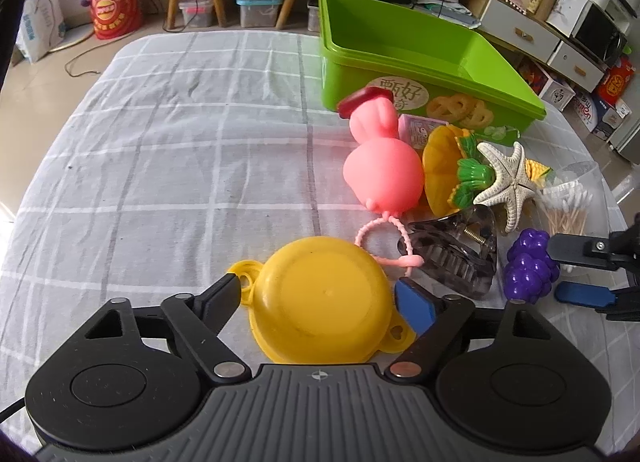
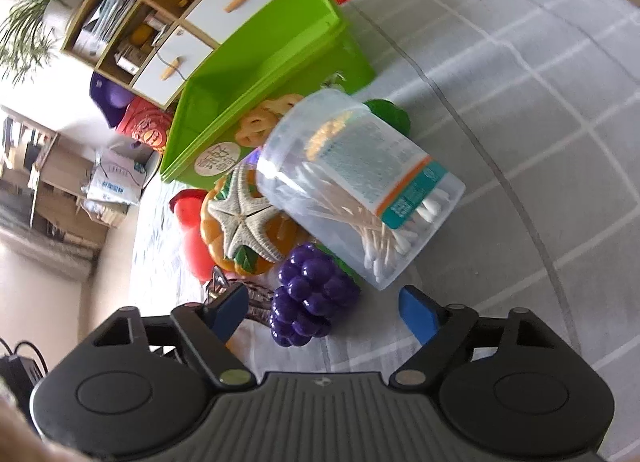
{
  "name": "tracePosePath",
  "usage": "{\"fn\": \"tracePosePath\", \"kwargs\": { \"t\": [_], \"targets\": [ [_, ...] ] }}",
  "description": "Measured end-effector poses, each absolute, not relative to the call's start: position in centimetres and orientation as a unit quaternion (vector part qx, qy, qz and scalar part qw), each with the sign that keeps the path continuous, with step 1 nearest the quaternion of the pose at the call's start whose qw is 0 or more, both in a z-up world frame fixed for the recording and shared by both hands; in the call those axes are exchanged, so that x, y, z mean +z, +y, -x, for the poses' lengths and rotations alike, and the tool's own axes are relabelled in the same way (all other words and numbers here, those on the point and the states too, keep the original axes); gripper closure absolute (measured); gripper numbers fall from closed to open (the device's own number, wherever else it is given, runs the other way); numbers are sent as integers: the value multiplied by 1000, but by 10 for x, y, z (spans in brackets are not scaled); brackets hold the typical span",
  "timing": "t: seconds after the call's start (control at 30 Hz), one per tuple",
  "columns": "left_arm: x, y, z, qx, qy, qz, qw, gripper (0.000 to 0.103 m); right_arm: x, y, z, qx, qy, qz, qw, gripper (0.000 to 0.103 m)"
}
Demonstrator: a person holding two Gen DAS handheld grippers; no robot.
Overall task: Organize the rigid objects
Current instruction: 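Grasp the yellow handled cup with the left tool while the right tool approaches the purple grapes, then close the right tool on the purple grapes and lift them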
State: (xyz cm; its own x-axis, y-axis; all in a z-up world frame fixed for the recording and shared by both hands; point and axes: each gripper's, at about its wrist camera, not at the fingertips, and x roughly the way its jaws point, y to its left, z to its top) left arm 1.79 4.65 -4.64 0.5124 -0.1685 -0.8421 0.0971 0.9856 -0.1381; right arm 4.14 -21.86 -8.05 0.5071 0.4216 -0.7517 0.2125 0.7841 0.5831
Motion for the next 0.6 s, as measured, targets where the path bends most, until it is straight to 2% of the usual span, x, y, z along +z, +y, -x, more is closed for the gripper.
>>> {"fn": "tracePosePath", "kwargs": {
  "t": [0.23, 0.43, 0.57, 0.6],
  "targets": [
    [-49, 45, -19, -79, 485, 36, 870, 25, -85, -214, -44, 71, 484, -336, 805, 51],
    [-48, 41, -18, -76, 476, 28, 876, 25, -83, -204, -48, 74, 481, -319, 813, 58],
    [-47, 40, -18, -76, 468, 29, 880, 25, -84, -200, -49, 73, 483, -305, 818, 71],
    [-46, 40, -18, -77, 467, 28, 881, 25, -84, -200, -49, 74, 482, -305, 818, 71]
  ]
}}
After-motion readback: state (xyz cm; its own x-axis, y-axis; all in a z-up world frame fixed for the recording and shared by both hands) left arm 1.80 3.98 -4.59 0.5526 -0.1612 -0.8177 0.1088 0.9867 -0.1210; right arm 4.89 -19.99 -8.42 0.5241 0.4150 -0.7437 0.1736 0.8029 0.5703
